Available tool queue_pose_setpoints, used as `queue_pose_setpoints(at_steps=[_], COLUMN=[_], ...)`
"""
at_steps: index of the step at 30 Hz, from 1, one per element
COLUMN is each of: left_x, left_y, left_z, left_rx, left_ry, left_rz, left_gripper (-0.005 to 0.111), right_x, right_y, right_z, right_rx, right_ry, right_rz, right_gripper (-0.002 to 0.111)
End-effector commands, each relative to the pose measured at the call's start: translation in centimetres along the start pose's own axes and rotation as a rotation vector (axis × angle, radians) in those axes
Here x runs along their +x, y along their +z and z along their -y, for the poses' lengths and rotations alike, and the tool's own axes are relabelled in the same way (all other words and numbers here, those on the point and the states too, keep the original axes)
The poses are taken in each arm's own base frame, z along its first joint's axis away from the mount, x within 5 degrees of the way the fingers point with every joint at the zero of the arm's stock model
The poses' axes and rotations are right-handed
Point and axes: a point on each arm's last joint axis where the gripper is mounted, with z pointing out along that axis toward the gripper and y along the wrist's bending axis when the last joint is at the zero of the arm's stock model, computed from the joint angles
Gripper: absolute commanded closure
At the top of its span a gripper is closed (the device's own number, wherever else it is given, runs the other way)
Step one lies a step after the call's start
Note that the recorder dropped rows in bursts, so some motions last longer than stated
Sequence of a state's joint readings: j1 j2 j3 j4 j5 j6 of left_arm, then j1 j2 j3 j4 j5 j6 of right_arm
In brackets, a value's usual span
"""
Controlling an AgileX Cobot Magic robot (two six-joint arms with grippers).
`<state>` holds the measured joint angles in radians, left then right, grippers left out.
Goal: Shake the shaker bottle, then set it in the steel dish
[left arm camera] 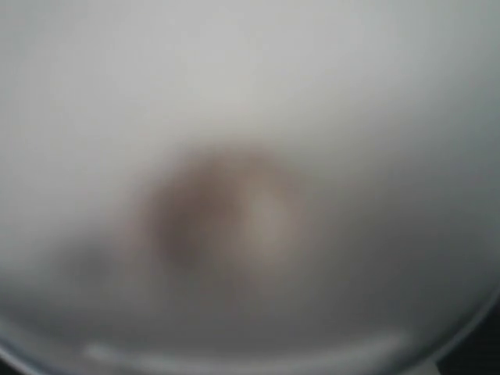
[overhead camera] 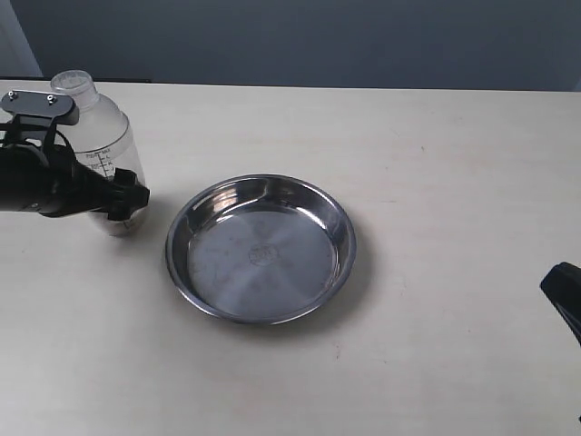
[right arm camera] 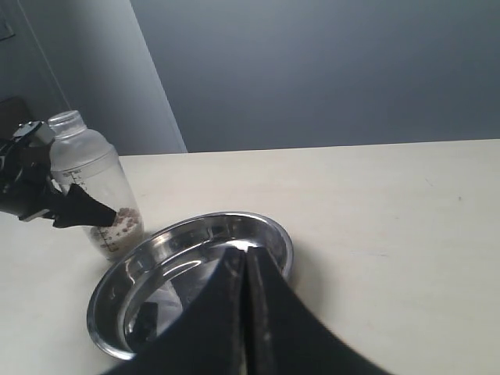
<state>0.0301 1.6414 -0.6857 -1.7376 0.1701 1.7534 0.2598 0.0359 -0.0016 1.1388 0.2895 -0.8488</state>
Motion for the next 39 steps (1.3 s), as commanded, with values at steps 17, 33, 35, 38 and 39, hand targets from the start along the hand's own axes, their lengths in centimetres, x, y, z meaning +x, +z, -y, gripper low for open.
queue_pose_setpoints(at_steps=[17,33,35,38,39], left_x=[-0.5,-0.4,-0.2,-0.2,-0.2], left_y=[-0.1,-0.4,-1.1,-2.9,-3.7], left_z=[1.1,1.3,1.4,1.5,1.5], left_rx=[0.119,0.132,0.126,0.105,0.1], left_ry=[-0.111,-0.103,-0.101,-0.095,-0.091], left_rz=[0.024,0.03,0.04,0.08,0.099], left_gripper=[0.002,0.002,0.002,0.002,0.002], right_x=[0.0,0.0,0.0,0.0,0.0], right_y=[0.0,0.0,0.0,0.0,0.0], right_z=[0.1,0.1,0.1,0.1,0.1], right_rx=[0.006,0.006,0.006,0.006,0.006], right_ry=[-0.001,-0.001,-0.001,-0.001,-0.001], right_rz=[0.008,0.008,0.008,0.008,0.008], right_gripper=[0.109,0.109,0.109,0.109,0.109])
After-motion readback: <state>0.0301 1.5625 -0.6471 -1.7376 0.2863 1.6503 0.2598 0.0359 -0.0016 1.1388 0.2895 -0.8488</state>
